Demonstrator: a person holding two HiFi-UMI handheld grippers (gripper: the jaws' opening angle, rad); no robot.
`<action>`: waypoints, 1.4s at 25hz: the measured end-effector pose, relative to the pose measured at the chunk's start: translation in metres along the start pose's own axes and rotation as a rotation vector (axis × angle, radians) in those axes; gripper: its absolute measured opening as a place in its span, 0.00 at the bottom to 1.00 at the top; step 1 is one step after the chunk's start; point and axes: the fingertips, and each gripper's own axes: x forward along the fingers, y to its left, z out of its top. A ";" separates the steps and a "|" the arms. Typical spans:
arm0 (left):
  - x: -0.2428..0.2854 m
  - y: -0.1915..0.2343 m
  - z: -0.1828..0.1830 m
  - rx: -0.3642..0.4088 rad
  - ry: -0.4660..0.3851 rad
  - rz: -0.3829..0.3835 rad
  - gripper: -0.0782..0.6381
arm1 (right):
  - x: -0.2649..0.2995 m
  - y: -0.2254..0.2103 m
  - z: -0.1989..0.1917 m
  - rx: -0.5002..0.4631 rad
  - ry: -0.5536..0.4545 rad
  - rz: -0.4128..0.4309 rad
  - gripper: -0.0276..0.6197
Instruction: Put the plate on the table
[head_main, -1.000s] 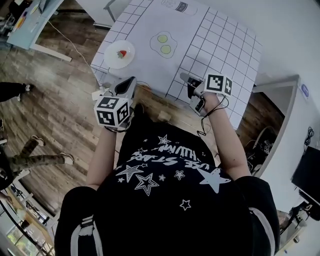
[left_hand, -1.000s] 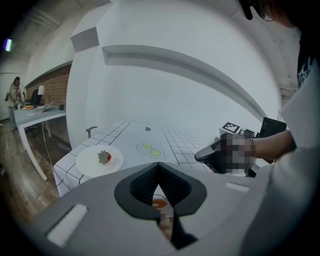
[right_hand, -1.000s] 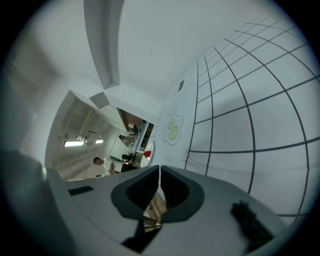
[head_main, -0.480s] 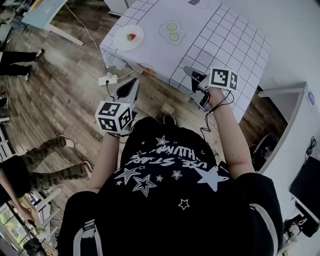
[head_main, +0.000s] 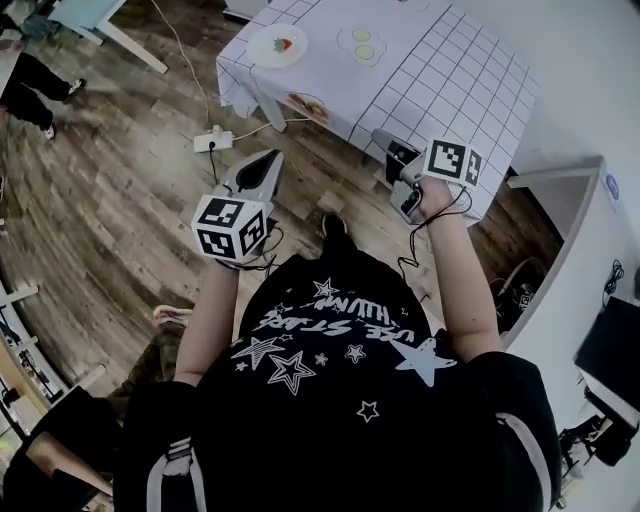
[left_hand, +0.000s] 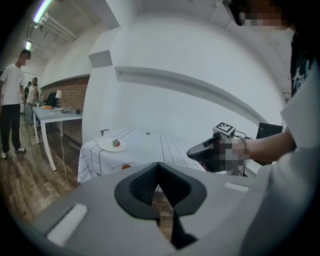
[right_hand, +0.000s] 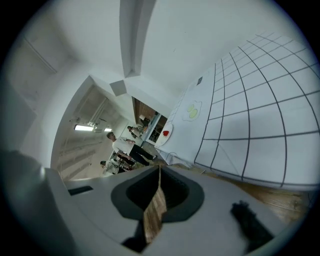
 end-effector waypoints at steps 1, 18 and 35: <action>-0.008 -0.002 -0.004 -0.006 -0.001 0.001 0.12 | -0.003 0.003 -0.005 0.002 -0.004 -0.003 0.08; -0.126 -0.041 -0.057 -0.037 -0.075 -0.024 0.12 | -0.072 0.065 -0.126 -0.005 -0.064 -0.013 0.08; -0.126 -0.173 -0.061 0.027 -0.101 -0.087 0.12 | -0.206 0.060 -0.144 -0.126 -0.165 -0.025 0.06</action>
